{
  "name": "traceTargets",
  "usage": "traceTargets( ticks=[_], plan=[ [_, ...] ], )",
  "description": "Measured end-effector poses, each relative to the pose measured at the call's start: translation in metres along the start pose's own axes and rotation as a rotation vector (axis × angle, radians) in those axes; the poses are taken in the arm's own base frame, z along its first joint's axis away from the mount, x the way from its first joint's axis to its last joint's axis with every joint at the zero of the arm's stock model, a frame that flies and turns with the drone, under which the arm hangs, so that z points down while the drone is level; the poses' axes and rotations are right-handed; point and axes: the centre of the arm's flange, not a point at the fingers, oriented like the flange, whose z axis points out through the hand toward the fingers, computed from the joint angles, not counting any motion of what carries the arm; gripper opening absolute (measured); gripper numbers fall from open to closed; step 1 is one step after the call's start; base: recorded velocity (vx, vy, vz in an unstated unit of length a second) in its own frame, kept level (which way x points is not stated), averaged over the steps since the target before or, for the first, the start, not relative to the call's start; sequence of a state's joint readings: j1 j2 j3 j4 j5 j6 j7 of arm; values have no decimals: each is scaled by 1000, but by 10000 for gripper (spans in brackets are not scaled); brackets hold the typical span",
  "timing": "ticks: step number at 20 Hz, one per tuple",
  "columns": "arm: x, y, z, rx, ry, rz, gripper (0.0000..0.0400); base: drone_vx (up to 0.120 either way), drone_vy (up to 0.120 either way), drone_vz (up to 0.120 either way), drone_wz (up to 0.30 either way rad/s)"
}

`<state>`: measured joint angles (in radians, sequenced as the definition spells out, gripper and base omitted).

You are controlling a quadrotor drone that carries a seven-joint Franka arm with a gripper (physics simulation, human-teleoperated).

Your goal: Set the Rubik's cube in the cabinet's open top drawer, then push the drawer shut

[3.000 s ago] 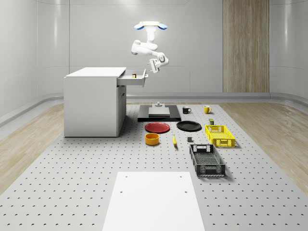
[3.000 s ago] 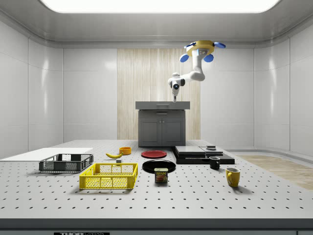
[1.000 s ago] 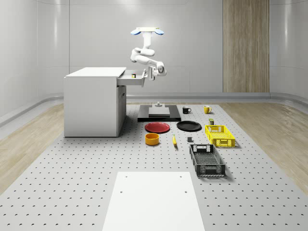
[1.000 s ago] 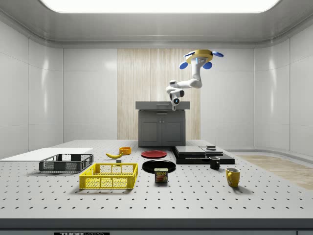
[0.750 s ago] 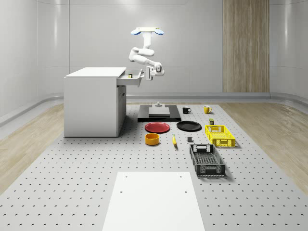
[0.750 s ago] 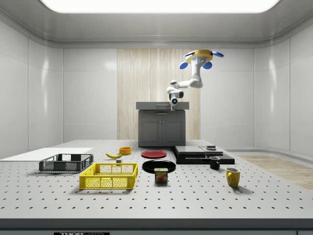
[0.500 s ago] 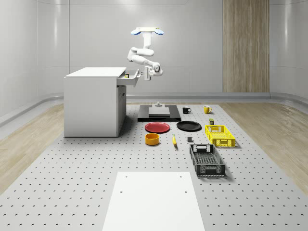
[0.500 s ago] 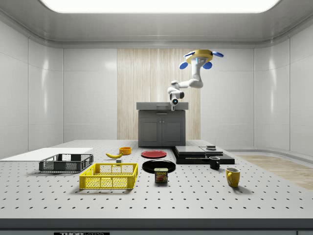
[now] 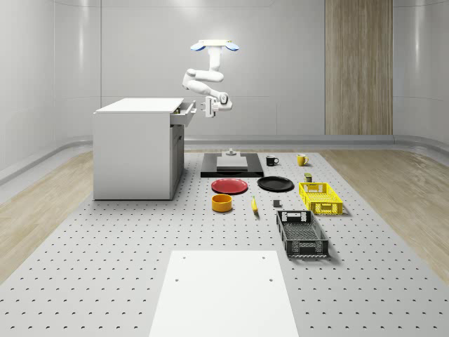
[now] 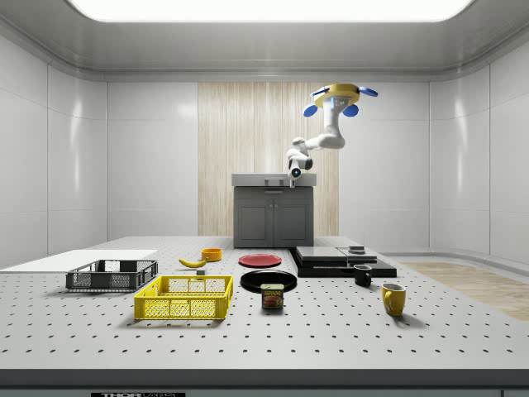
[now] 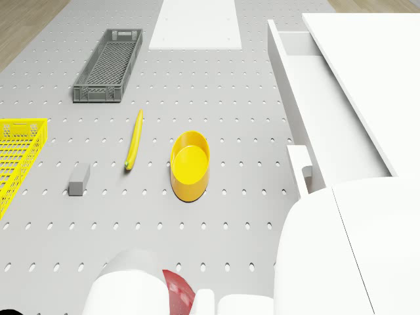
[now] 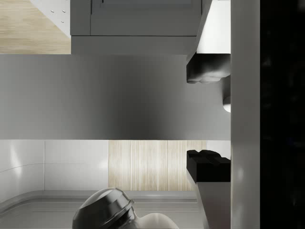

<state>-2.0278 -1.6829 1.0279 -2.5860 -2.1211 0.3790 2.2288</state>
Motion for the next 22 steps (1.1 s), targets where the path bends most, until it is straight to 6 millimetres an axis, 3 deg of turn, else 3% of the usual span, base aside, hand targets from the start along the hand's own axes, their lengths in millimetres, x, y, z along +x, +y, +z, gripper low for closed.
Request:
traceTargets(
  ticks=[3,7,12,22],
  plan=[
    [0,0,6,0,0,1,334,0,120,0,0],
    [0,1,10,0,0,2,376,0,120,0,0],
    [0,1,12,0,0,2,393,0,104,0,0],
    [0,1,13,0,0,2,399,0,0,0,0]
  ],
)
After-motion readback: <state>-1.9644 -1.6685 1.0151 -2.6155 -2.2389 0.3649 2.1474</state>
